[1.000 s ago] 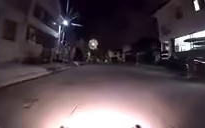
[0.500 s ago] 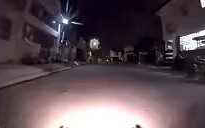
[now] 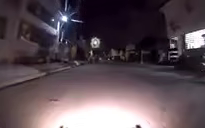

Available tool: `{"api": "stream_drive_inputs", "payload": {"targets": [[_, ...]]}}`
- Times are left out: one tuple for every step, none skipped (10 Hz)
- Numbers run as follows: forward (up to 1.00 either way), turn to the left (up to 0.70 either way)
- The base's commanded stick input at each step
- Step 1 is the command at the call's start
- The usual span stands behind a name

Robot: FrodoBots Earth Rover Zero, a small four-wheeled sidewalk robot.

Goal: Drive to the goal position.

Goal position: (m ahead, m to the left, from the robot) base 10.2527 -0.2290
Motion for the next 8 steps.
{"api": "stream_drive_inputs", "payload": {"targets": [[0.85,-0.20],[0.85,-0.32],[0.85,-0.20],[0.85,-0.04],[0.85,0.00],[0.85,0.00],[0.85,0.00],[0.85,0.00]]}}
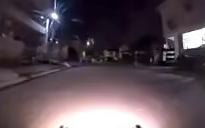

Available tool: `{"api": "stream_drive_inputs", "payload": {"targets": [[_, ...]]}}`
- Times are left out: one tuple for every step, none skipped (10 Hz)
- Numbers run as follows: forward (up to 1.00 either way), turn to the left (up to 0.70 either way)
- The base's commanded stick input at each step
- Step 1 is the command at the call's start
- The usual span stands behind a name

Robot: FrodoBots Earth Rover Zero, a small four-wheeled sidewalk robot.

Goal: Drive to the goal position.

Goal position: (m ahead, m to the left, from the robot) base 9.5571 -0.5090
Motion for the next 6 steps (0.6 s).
{"api": "stream_drive_inputs", "payload": {"targets": [[0.85,0.00],[0.85,0.00],[0.85,0.00],[0.85,0.00],[0.85,0.00],[0.85,0.00]]}}
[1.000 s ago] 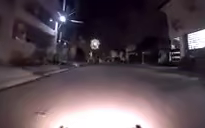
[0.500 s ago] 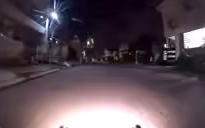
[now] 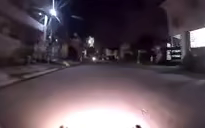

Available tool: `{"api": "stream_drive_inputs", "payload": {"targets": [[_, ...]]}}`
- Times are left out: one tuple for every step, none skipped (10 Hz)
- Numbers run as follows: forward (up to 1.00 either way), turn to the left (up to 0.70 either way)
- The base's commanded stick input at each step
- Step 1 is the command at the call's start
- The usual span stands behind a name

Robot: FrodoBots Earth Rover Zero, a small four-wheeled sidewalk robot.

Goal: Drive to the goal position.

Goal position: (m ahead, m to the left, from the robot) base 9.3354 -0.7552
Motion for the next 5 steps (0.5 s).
{"api": "stream_drive_inputs", "payload": {"targets": [[0.85,0.00],[0.85,0.00],[0.85,0.00],[0.85,0.00],[0.85,0.00]]}}
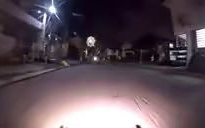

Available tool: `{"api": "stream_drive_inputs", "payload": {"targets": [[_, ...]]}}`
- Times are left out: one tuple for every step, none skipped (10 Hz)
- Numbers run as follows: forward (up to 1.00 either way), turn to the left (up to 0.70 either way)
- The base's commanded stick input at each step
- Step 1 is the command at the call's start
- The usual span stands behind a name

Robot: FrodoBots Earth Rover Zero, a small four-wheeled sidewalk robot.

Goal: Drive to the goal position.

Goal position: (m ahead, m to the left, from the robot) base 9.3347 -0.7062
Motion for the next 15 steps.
{"api": "stream_drive_inputs", "payload": {"targets": [[0.85,0.00],[0.85,0.00],[0.85,0.00],[0.85,0.00],[0.85,0.00],[0.85,0.00],[0.85,0.00],[0.85,0.00],[0.85,0.00],[0.85,0.00],[0.85,0.00],[0.85,0.00],[0.85,0.00],[0.85,0.00],[0.85,0.00]]}}
